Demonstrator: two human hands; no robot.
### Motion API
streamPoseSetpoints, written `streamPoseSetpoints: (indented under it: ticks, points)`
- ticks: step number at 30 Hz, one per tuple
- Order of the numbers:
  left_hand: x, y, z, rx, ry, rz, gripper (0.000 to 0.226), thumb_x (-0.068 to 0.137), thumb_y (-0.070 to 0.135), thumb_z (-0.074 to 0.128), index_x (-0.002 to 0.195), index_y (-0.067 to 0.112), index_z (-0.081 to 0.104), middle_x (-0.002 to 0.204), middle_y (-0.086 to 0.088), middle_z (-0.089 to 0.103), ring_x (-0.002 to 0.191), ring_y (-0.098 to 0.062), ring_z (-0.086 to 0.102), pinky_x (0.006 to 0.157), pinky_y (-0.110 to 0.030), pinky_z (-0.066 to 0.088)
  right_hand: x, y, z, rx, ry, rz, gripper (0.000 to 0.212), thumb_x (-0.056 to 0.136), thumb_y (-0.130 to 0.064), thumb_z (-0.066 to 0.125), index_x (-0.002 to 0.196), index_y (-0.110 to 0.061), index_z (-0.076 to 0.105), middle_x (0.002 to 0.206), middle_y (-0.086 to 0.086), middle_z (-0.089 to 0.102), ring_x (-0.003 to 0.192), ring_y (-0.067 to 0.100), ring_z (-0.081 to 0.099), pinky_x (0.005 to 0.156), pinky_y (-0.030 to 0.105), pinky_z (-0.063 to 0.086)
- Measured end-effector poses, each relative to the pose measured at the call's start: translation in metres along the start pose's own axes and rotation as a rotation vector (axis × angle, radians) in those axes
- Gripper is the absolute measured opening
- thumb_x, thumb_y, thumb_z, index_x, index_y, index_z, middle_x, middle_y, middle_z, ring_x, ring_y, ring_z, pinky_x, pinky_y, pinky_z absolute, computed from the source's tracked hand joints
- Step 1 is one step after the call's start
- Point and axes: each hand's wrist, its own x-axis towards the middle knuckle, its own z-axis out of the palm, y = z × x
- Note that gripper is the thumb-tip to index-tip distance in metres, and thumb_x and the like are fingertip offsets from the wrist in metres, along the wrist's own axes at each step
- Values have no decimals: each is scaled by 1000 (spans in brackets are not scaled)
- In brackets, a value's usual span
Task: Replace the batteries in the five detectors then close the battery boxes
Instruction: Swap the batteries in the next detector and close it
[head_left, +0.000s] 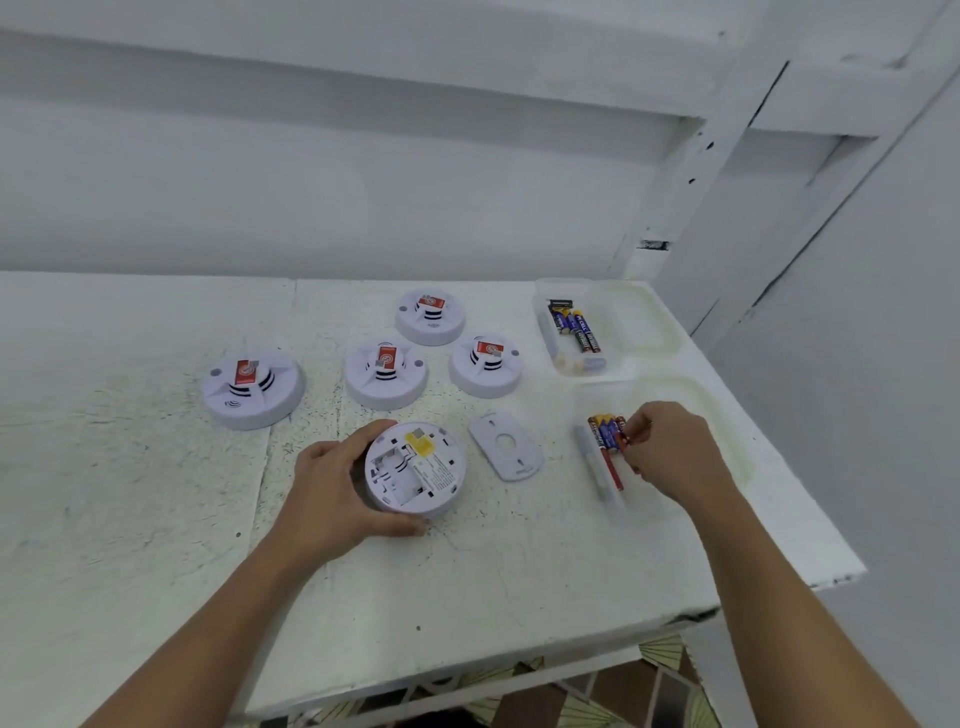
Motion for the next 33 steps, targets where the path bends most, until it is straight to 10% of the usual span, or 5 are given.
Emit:
streamPoseSetpoints:
  ticks: [11,24,33]
  points:
    - [0,1,1,4,0,-11,104,37,41,94,125,51,39,108,35,48,110,-7,23,90,-30,26,-4,-3,11,-144,-56,20,27,76,5,46,97,6,64,91,25,67,78,40,67,62,40,54]
    - [1,3,5,-19,39,-2,92,25,65,76,109,63,37,103,38,48,104,-7,22,95,-27,22,11,-9,-4,50,-45,62,18,82,6,50,82,-9,59,86,12,61,64,33,69,61,47,60]
    - [0,18,18,-3,141,13,90,37,54,85,116,46,44,100,33,57,96,40,15,102,-34,15,60,-48,-29,118,159,-236,11,88,-7,52,85,-8,63,81,4,65,70,25,64,64,32,54]
